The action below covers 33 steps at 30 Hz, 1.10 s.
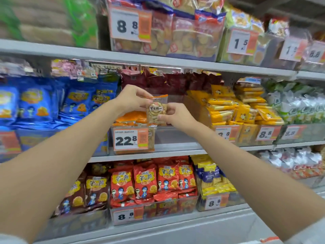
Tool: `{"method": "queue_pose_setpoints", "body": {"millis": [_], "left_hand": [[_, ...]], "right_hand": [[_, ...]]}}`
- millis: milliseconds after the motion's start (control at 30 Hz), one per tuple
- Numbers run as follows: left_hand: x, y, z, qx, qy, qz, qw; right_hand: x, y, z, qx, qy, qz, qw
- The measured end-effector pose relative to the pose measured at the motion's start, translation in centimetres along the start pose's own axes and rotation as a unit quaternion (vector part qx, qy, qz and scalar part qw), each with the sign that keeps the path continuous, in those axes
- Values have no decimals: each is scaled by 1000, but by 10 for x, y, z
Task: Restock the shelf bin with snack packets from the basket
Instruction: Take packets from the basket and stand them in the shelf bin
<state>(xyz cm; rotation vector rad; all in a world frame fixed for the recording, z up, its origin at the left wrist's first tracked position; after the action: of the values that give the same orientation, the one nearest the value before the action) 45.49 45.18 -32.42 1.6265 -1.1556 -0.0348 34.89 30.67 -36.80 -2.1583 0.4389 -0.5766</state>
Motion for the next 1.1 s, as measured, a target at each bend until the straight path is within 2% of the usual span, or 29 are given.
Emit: {"method": "queue_pose_setpoints", "body": {"millis": [133,233,300,433,567,767,867,967,1100], "left_hand": [[2,-22,-1,140,-99,0,985],[6,-34,-8,210,-115,26,971],[7,-38,-11,237,-139,14,961],[6,-49,-6,286,-197,0,938],[8,-50,-6,270,-204,2,941],[9,-50,-4,230,-233,-17,945],[12,-45,-3,215,-248,-40,944],[13,-46,-5,205,-267,-58,940],[9,-52,1,241,-321,-58,914]], "right_hand": [[9,11,15,-75,-96,34,992],[18,9,13,-46,-89,45,994],[22,9,14,-17,-79,33,996],[25,12,22,-71,-137,65,986],[30,2,12,-60,-218,155,962],[37,-2,14,-83,-293,228,925],[41,-1,13,-32,-338,279,898],[44,1,15,-27,-338,293,894],[38,1,23,-109,-343,283,889]]}}
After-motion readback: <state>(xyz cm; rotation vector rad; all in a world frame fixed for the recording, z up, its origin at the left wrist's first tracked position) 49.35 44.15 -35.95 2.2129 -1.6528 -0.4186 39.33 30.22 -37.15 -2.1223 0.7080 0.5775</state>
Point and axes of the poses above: each hand's wrist, its own x-axis towards the middle knuckle, its own z-axis out of the palm, y = z × x, the point moved 2 cm from there along x, towards the middle knuckle, and after that the axes turned 12 degrees about z, right-handed, at the moved point
